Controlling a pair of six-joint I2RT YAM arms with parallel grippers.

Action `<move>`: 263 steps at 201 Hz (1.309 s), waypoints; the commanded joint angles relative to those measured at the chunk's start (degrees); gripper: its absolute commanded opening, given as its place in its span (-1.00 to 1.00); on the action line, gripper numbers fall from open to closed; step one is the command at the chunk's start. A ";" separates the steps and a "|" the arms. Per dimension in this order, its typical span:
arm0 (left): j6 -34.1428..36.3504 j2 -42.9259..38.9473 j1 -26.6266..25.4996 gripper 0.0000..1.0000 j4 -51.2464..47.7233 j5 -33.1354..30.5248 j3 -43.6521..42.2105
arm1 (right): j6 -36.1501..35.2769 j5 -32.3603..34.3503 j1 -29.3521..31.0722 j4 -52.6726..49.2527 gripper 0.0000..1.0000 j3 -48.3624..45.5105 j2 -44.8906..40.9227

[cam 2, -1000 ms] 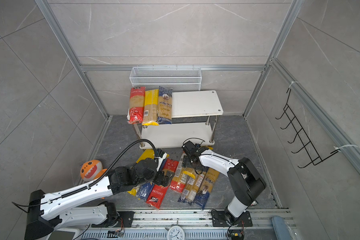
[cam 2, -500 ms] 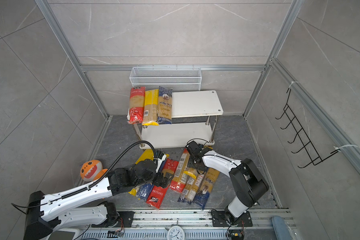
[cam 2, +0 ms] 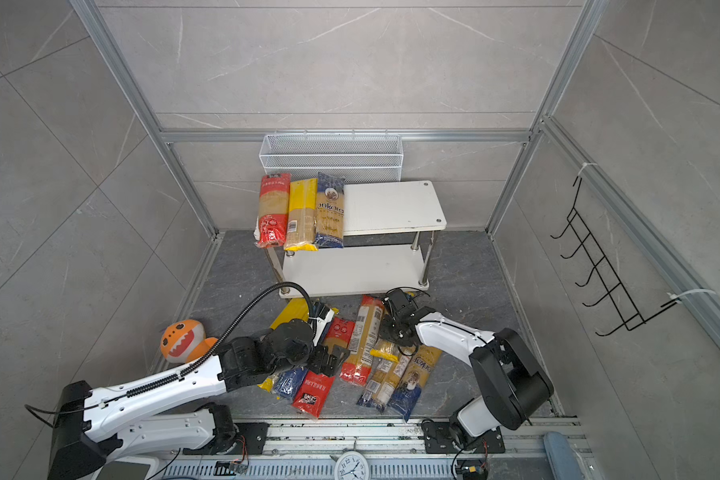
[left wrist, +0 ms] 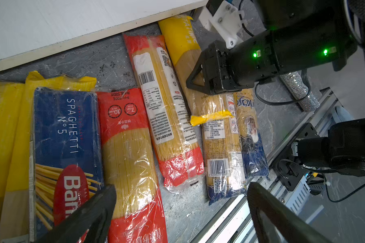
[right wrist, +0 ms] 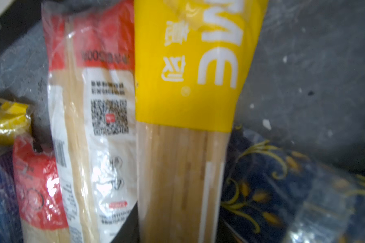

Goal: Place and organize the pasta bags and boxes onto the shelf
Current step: 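Grasp the yellow TATIME bag by its clear end with the right gripper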

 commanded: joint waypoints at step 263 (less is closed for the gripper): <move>-6.57 -14.42 0.35 1.00 -12.63 -10.68 2.82 | 5.69 -34.60 -9.68 11.19 -1.00 -15.43 -22.09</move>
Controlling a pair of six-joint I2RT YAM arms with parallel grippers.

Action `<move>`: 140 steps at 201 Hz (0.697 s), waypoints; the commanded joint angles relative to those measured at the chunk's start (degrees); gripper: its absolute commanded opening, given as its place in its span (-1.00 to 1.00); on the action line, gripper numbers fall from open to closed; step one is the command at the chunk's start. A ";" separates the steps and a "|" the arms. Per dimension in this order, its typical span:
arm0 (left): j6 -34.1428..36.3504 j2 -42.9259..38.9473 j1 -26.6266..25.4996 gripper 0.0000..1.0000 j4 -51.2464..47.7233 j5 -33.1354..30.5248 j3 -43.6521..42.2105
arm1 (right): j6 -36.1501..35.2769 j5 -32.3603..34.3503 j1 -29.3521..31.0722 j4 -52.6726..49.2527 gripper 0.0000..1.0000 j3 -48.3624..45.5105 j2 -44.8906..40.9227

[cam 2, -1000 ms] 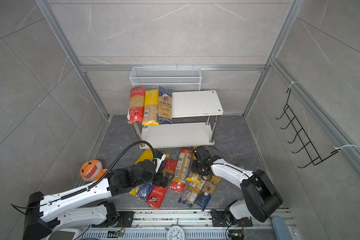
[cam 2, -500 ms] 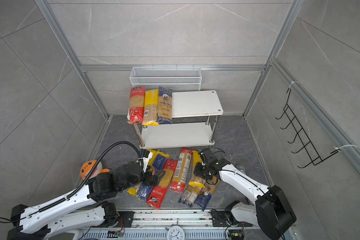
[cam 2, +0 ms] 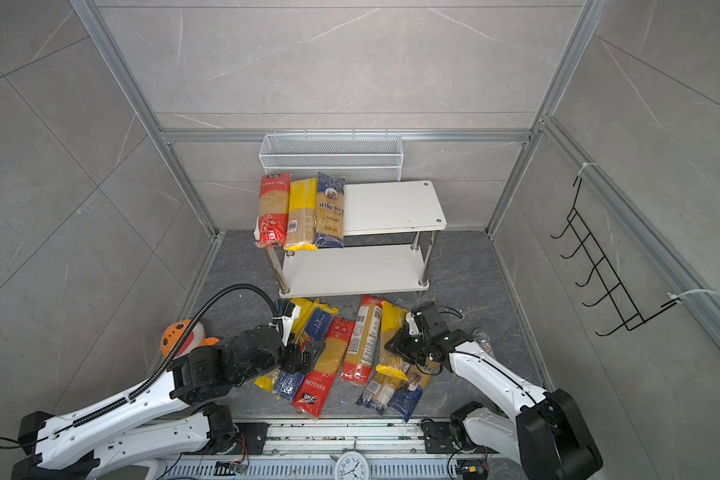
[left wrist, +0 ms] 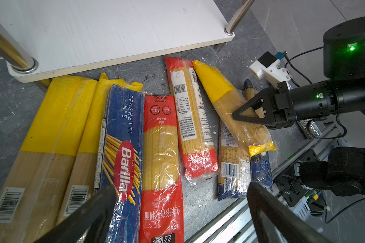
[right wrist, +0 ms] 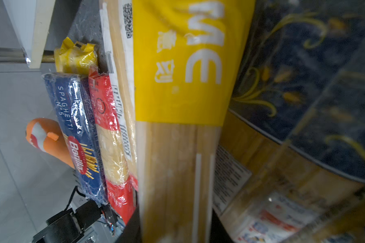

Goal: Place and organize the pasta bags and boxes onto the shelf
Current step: 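Grasp the yellow TATIME bag by its clear end with the right gripper, then lift the TATIME bag upright with the right gripper toward the top shelf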

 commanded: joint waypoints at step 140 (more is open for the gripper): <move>-0.70 1.10 0.36 0.99 -3.74 -2.67 7.88 | 6.39 -23.90 -10.57 -0.01 -1.00 -1.94 -24.04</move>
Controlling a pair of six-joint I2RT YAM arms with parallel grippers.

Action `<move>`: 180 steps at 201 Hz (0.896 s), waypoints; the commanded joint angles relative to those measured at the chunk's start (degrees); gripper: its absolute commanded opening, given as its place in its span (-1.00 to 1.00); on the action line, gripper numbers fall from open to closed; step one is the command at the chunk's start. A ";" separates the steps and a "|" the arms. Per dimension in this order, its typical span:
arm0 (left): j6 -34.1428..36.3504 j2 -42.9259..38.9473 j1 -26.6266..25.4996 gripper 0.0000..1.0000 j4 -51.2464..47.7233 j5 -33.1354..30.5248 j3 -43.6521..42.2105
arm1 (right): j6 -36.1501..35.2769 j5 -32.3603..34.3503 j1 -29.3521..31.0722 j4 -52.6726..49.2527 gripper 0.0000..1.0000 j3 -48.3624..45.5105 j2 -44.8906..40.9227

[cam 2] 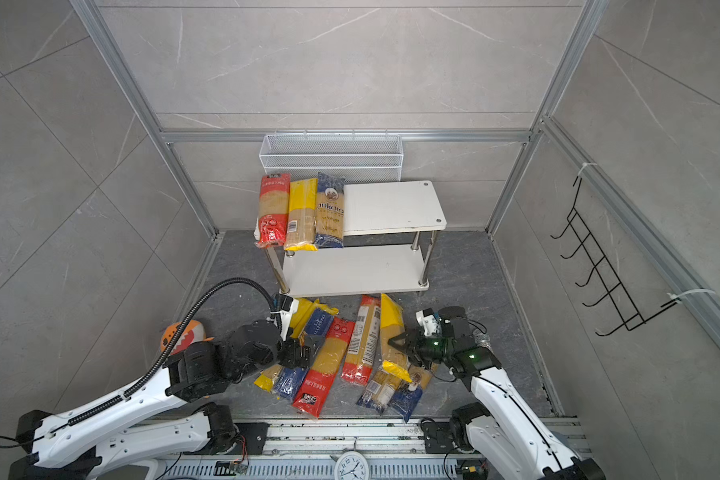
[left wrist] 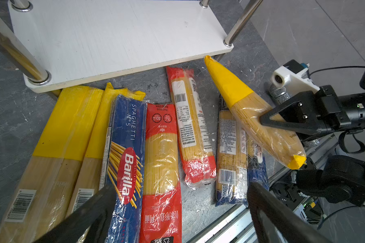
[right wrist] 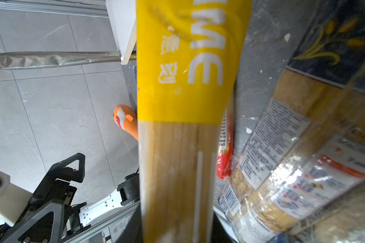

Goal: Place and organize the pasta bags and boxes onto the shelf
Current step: 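Lift the TATIME bag upright with the right gripper toward the top shelf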

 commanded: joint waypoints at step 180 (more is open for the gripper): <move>0.27 -1.80 0.36 0.99 -3.85 -1.37 6.35 | 0.15 -6.74 -3.10 -13.54 -1.00 29.48 -14.14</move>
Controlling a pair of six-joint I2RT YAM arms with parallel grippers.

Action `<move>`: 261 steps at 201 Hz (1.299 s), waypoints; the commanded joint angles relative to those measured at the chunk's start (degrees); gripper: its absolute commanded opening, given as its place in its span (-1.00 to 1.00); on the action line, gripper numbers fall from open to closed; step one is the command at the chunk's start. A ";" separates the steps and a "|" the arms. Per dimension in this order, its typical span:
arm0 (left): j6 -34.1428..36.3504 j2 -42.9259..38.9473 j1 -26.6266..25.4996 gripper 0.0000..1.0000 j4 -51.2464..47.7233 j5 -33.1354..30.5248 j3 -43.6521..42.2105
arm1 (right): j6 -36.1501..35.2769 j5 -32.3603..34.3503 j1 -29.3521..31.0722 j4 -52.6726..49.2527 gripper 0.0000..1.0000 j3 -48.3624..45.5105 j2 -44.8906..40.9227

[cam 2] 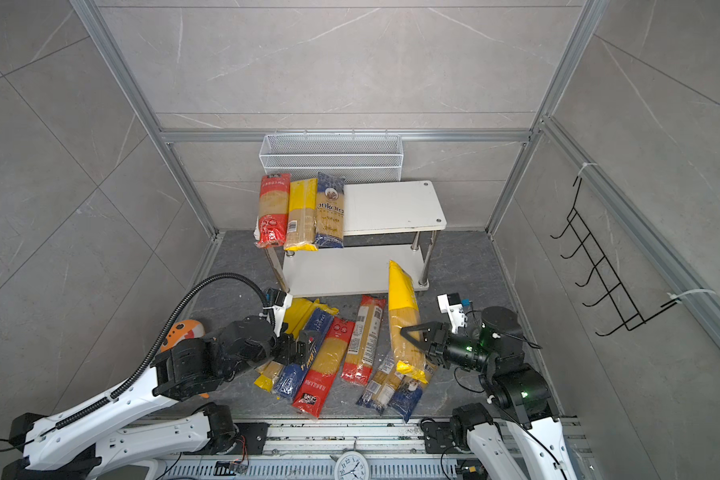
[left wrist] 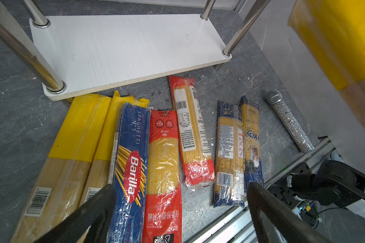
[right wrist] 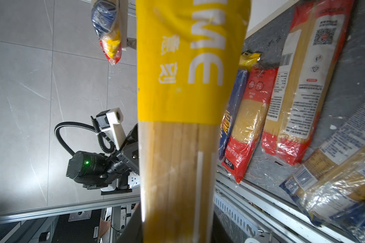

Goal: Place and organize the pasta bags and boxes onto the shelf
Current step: 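Lift the TATIME bag upright with the right gripper toward the top shelf, then set the TATIME bag upright beside the Ankara bag and open the right gripper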

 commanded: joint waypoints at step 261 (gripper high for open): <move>5.80 1.06 0.37 0.99 0.41 0.02 4.60 | -12.19 -0.42 -0.16 16.79 -1.00 60.69 62.18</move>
